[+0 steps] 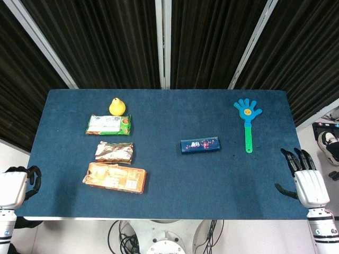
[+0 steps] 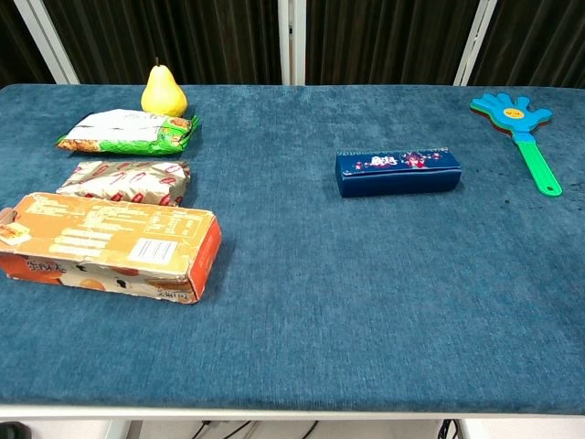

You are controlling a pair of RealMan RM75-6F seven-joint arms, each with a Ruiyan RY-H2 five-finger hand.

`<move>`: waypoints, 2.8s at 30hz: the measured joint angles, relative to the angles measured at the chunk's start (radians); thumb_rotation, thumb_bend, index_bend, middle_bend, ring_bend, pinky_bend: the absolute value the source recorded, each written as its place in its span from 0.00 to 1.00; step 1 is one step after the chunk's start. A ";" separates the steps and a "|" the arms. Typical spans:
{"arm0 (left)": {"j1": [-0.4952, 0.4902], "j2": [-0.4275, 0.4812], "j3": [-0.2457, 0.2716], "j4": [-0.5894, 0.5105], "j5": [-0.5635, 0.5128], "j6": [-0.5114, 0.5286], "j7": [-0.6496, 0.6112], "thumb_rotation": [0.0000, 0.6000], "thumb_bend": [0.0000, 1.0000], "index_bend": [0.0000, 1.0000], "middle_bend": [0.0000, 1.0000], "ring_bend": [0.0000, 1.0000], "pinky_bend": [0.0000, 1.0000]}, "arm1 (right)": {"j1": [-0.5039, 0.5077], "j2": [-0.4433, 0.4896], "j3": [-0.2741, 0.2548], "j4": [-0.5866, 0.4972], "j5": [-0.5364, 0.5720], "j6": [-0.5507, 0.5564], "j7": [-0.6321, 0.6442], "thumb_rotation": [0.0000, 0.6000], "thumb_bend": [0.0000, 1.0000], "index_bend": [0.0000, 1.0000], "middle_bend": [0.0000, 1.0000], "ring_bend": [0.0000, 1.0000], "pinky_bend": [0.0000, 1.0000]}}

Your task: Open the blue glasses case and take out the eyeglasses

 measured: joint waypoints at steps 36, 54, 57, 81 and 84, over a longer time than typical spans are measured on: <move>-0.001 0.002 -0.003 -0.001 -0.007 -0.007 -0.009 1.00 0.36 0.71 0.68 0.52 0.48 | 0.648 -0.335 0.205 0.158 0.461 -0.723 -0.340 1.00 0.38 0.09 0.22 0.00 0.02; -0.002 0.001 -0.005 -0.002 -0.011 -0.007 -0.006 1.00 0.36 0.71 0.68 0.52 0.48 | 0.719 -0.396 0.156 0.266 0.565 -0.749 -0.371 1.00 0.44 0.11 0.24 0.00 0.02; -0.002 0.001 -0.005 -0.003 -0.011 -0.007 -0.007 1.00 0.36 0.71 0.68 0.52 0.48 | 0.726 -0.401 0.149 0.276 0.572 -0.751 -0.367 1.00 0.43 0.12 0.24 0.00 0.02; -0.003 0.004 -0.004 -0.003 -0.010 -0.011 -0.013 1.00 0.36 0.71 0.68 0.52 0.48 | 0.751 -0.360 0.101 0.242 0.593 -0.768 -0.362 1.00 0.93 0.25 0.31 0.10 0.08; -0.003 0.004 -0.004 -0.003 -0.011 -0.011 -0.012 1.00 0.36 0.71 0.68 0.52 0.48 | 0.748 -0.333 0.094 0.210 0.594 -0.773 -0.355 1.00 1.00 0.26 0.31 0.12 0.09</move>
